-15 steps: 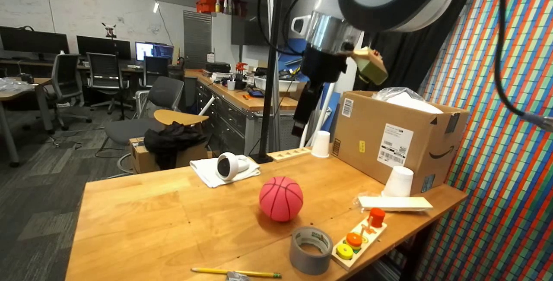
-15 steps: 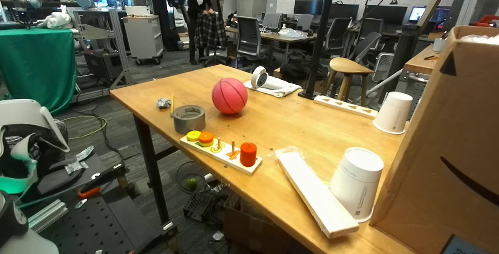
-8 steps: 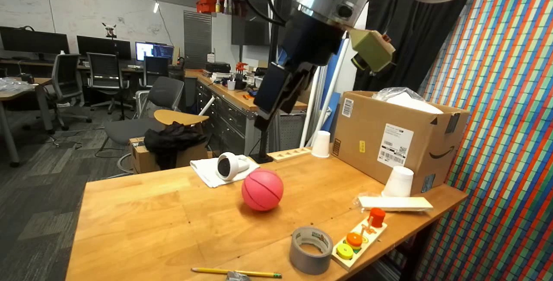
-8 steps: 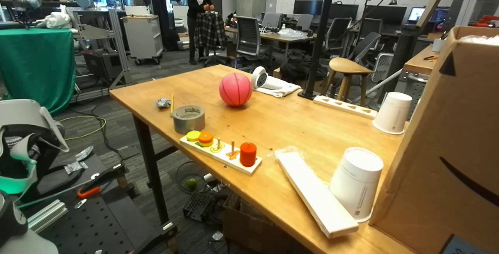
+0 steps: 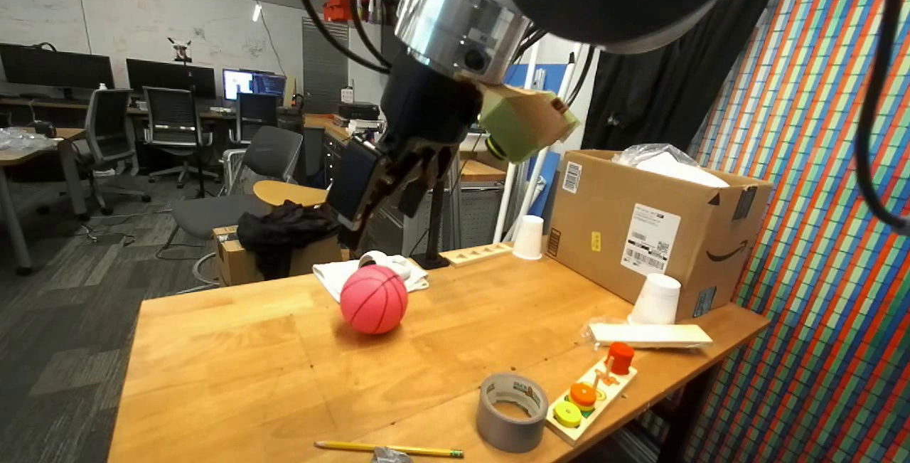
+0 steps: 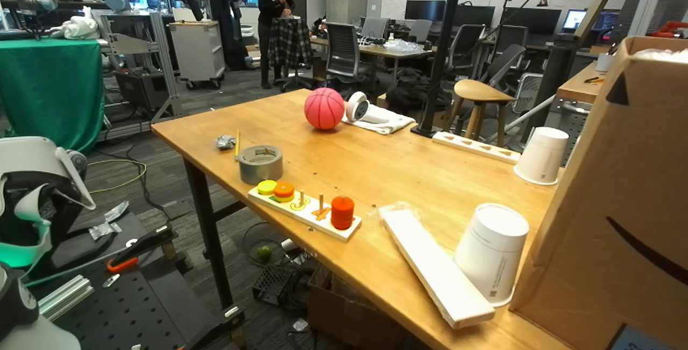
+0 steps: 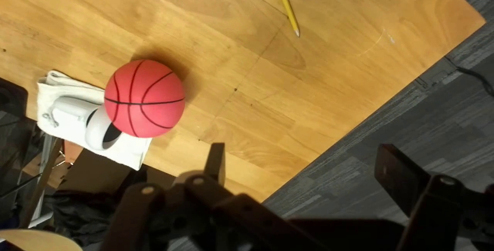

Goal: Push the ball to the right side of the table

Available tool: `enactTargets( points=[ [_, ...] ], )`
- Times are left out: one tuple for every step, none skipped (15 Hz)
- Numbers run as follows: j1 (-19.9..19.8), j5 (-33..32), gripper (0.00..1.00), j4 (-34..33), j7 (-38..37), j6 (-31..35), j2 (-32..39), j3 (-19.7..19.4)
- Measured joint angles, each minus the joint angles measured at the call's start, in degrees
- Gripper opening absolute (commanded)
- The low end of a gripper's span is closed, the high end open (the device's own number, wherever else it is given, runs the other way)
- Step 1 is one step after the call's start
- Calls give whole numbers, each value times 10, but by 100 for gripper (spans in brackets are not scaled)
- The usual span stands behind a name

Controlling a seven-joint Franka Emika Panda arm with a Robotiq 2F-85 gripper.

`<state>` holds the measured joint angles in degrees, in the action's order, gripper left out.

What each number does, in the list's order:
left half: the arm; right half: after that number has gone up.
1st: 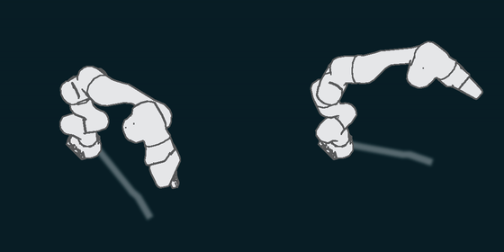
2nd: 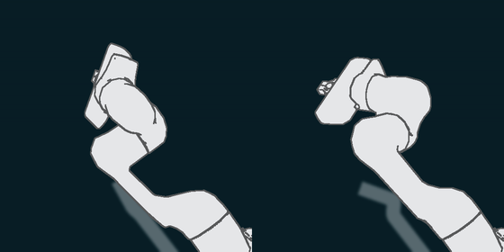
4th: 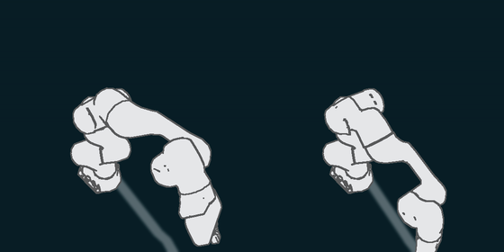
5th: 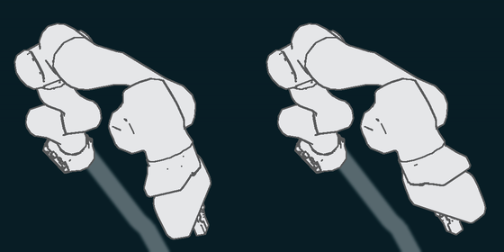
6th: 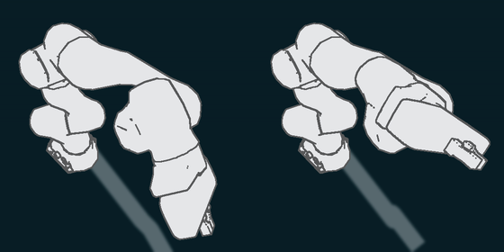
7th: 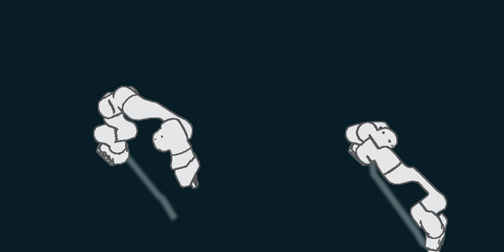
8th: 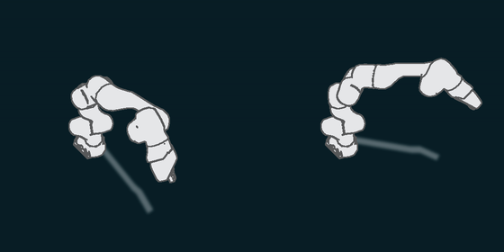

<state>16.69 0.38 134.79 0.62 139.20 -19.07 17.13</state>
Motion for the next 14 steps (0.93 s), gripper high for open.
enactTargets(
  points=[
    [0, -1, 100, -11, -1, 2, 17, 2],
    [0, -2, 100, -22, -2, 4, 35, 3],
    [0, -3, 100, -33, -4, 4, 52, 5],
    [0, -4, 100, -45, -5, 4, 69, 6],
    [0, -8, 100, -58, -7, 4, 87, 8],
    [0, -14, 100, -71, -10, 4, 105, 10],
    [0, -19, 100, -85, -13, 4, 122, 12],
    [0, -24, 100, -99, -17, 4, 139, 15],
    [1, -27, 100, -113, -20, 3, 156, 18],
    [2, -30, 100, -128, -21, 1, 172, 20],
    [4, -32, 100, -144, -22, -1, 189, 22],
    [7, -32, 100, -160, -21, -5, 204, 22],
    [10, -31, 100, -176, -21, -8, 220, 22],
    [13, -30, 100, -190, -20, -14, 236, 22]
  ],
)
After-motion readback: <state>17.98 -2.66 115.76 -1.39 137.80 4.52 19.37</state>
